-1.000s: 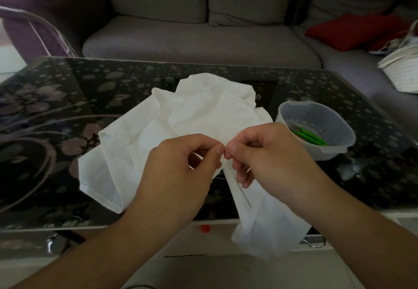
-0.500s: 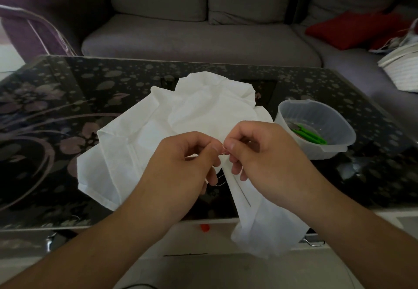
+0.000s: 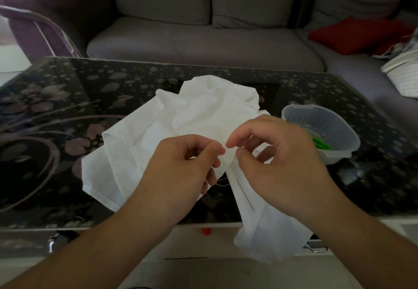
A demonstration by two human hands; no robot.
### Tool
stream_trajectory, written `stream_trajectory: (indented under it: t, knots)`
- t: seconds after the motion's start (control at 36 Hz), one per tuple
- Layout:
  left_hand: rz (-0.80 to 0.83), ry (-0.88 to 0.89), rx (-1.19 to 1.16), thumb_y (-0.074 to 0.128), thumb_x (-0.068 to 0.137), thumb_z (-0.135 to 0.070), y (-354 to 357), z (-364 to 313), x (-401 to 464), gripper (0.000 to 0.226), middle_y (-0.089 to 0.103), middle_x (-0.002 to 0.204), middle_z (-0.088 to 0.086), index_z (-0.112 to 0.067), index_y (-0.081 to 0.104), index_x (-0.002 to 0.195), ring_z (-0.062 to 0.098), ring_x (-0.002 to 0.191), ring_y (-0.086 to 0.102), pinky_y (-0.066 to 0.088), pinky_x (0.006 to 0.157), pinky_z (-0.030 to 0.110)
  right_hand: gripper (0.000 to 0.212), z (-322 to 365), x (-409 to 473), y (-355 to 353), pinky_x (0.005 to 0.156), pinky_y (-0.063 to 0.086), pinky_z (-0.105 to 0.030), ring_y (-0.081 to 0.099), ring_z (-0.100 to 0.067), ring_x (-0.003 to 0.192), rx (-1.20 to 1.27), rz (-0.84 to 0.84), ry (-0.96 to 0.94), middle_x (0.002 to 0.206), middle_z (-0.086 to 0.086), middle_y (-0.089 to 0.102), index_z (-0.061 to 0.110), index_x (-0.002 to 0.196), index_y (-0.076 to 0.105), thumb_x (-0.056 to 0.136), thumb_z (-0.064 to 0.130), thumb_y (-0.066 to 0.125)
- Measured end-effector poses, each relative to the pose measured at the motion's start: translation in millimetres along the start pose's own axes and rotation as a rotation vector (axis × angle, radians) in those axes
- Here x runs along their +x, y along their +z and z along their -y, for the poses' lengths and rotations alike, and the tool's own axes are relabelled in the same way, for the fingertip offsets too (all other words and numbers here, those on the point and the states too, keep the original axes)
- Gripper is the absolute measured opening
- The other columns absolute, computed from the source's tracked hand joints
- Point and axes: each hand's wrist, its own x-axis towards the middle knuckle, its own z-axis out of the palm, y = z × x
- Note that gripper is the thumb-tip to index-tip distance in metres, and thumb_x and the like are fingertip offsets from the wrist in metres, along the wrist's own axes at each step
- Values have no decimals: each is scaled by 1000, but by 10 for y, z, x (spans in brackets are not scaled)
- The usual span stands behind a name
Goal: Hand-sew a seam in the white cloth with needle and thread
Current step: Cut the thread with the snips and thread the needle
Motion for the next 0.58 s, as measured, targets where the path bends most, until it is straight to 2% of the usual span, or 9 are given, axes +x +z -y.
stream_trajectory:
  t: [0.22,0.36,0.5,0.58]
  knots:
    - [-37,19,70,61,102,-29,14,-24,-9,23,71,68,-10,-33,76,85,5,51,62,52,56,17,20,11,8,-60,63,50,-12,64,-10,84,12,-50,-126,88,19,61,32,92,73,85,13,78]
    - [-39,41,106,60,102,-32,-4,-40,-15,23,70,65,-13,-32,73,84,3,51,62,48,60,16,13,21,20,18,59,44,-8,63,-7,78,-65,-13,-116,86,21,61,37,91,73,85,29,82]
    - [-18,39,95,61,101,-33,4,-61,-29,23,70,64,-11,-30,74,83,3,52,62,46,58,12,9,-25,42,4,64,46,-9,63,-6,82,-143,-5,-92,81,22,62,37,87,75,85,32,82]
    - [-19,41,86,61,101,-33,-4,-68,-31,24,71,63,-9,-30,75,81,2,51,61,47,62,15,9,-30,55,6,66,46,-8,62,-5,83,-153,4,-86,80,22,62,37,85,75,86,29,81]
